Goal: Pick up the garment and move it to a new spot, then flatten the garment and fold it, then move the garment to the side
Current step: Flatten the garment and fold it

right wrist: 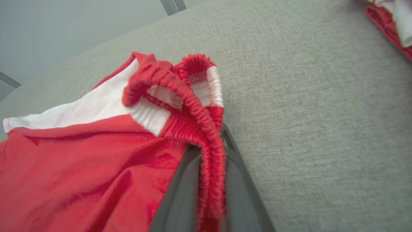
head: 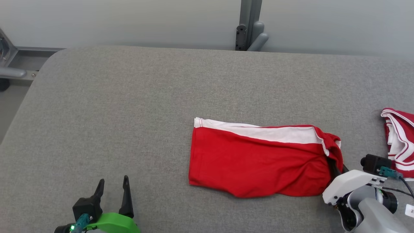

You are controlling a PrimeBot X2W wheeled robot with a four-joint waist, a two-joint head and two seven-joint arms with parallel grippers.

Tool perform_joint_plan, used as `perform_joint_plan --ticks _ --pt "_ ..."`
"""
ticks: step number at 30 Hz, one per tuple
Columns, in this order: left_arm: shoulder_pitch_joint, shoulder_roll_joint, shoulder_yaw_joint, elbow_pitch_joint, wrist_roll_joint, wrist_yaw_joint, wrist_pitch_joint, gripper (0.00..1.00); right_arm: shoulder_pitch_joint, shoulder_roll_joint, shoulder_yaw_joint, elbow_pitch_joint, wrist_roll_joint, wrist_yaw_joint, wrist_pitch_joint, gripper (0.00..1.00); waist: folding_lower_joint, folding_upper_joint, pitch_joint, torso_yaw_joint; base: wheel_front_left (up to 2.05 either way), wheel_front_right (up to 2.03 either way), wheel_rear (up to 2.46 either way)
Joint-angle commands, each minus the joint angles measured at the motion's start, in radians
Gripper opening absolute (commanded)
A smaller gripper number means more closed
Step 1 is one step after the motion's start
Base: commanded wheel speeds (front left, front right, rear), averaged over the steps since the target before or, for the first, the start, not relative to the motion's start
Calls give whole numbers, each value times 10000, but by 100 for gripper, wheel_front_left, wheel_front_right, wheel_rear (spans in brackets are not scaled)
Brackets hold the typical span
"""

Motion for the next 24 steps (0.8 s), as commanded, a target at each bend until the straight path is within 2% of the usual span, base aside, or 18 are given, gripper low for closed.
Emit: perform_joint_plan --ticks 1,6,18,24 --pt "142 36 4 -37 -76 51 9 100 -172 -136 22 40 -30 -20 11 0 0 0 -12 -123 0 0 0" --pt "109 34 -248 1 -200 29 9 100 -401 -254 629 -583 605 -17 808 0 0 0 -8 -320 0 0 0" --pt "96 36 -795 84 -517 67 9 100 159 -485 2970 -4789 3466 -11 3499 0 0 0 -54 -34 0 0 0" --pt "35 33 -856 134 -556 39 9 100 -138 29 3515 -5077 3984 -11 4034 0 0 0 4 368 0 0 0"
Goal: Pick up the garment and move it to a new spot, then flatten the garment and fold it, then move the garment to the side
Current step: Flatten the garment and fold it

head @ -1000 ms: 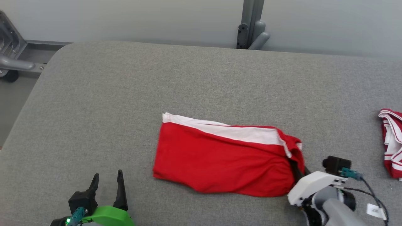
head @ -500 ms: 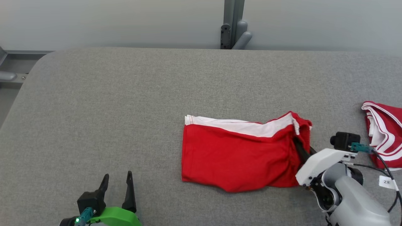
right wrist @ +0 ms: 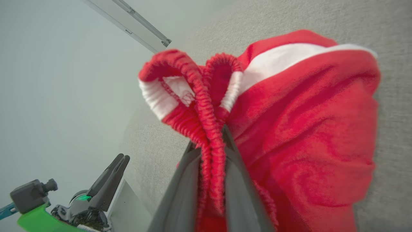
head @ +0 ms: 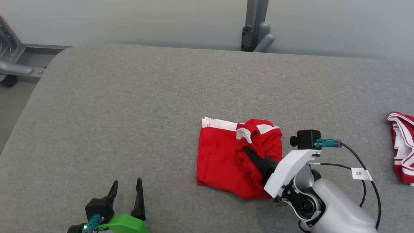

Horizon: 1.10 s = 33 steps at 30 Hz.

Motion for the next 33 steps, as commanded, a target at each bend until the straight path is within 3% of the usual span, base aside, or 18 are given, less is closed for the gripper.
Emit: perform_joint_plan --ticks 1,7,13,15,24,30,33 --pt "-5 33 -37 21 -81 -23 9 100 -256 155 94 113 -3 1 7 0 0 0 60 235 0 0 0" --pt "-262 31 -394 -24 -213 30 9 100 -959 887 375 1409 -381 1 -528 0 0 0 161 941 0 0 0" --pt "-297 34 -588 -45 -230 102 9 100 -1512 1178 445 2723 -744 1 -1378 1 0 0 229 1488 0 0 0" --pt "-242 33 -558 -27 -252 152 9 100 -1734 1262 572 3158 -894 1 -1676 99 0 0 241 1596 0 0 0" --pt "-35 31 -160 -180 -192 293 9 100 -2071 1154 781 4064 -1130 1 -3277 100 0 0 119 1085 0 0 0" --pt "-39 34 208 -340 -3 321 9 100 -1818 618 84 4408 -1924 1 -4023 100 0 0 -4 262 0 0 0" --pt "-19 36 441 -494 79 357 9 100 -1498 382 -833 4032 -2852 1 -4041 100 0 0 -51 -170 0 0 0"
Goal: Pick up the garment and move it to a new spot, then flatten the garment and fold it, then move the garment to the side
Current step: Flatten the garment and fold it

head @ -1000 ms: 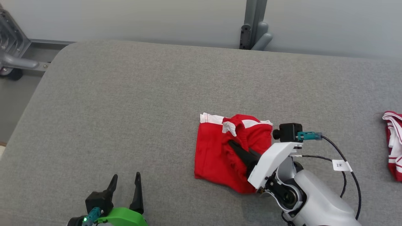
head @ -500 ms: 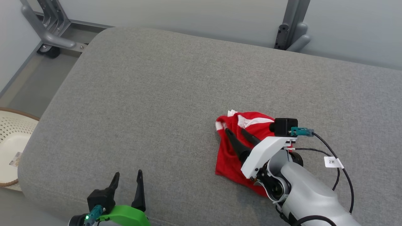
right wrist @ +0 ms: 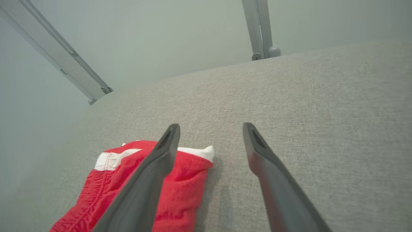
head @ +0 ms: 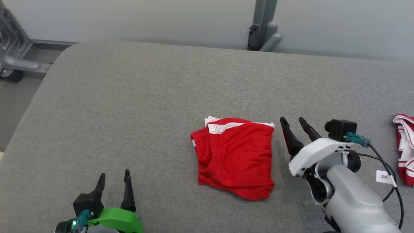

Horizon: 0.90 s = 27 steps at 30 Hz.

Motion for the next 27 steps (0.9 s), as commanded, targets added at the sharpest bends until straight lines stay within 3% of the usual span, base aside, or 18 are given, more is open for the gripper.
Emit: perform_joint_plan --ticks 1,6,11,27 --pt "87 34 122 -102 98 31 9 100 433 3 -521 -267 -484 1 -39 100 0 0 -139 -688 0 0 0" --pt "154 36 376 -185 211 27 9 100 1342 230 -2002 -1278 -2280 -1 -46 100 0 0 -254 -1268 0 0 0" --pt "279 39 571 -155 268 -39 9 100 2197 653 -2790 -1886 -3570 1 -45 100 0 0 -440 -1712 0 0 0" --pt "898 37 1339 -171 638 -283 9 100 3772 1015 -3771 -3302 -5643 -1 -45 100 0 0 -1014 -2688 0 0 0"
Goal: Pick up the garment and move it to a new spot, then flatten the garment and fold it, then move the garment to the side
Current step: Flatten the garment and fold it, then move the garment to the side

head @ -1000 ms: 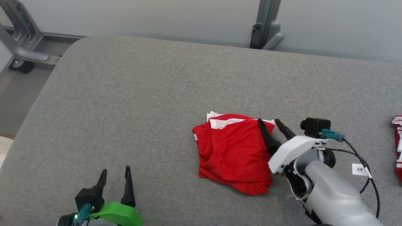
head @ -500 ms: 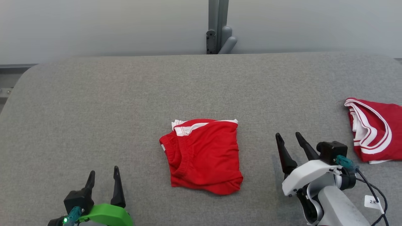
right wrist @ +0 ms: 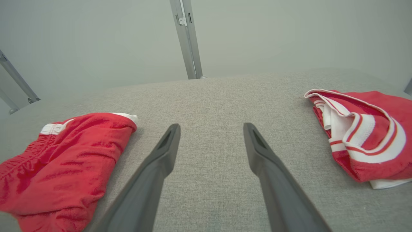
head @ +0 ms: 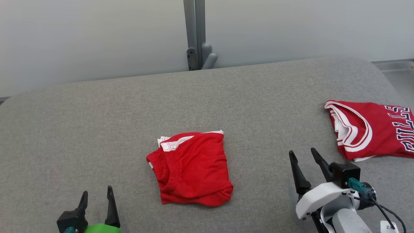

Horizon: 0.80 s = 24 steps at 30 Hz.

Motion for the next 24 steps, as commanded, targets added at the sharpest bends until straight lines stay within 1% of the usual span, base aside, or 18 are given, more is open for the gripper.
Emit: perform_joint_plan --ticks 1,5,9,24 --pt "183 38 -11 -32 81 -62 9 100 159 -18 -49 -121 -129 -3 -32 100 0 0 -102 -103 0 0 0" --pt "317 38 -14 -8 161 -186 9 100 477 -6 -158 -414 -409 -3 -32 100 0 0 -201 -169 0 0 0" --pt "439 41 0 -31 171 -231 9 100 696 -4 -203 -426 -235 -3 -32 100 0 0 -279 -212 0 0 0" --pt "380 41 -146 -43 76 -201 9 100 697 -2 -87 -485 -224 -3 -33 100 0 0 -181 -194 0 0 0"
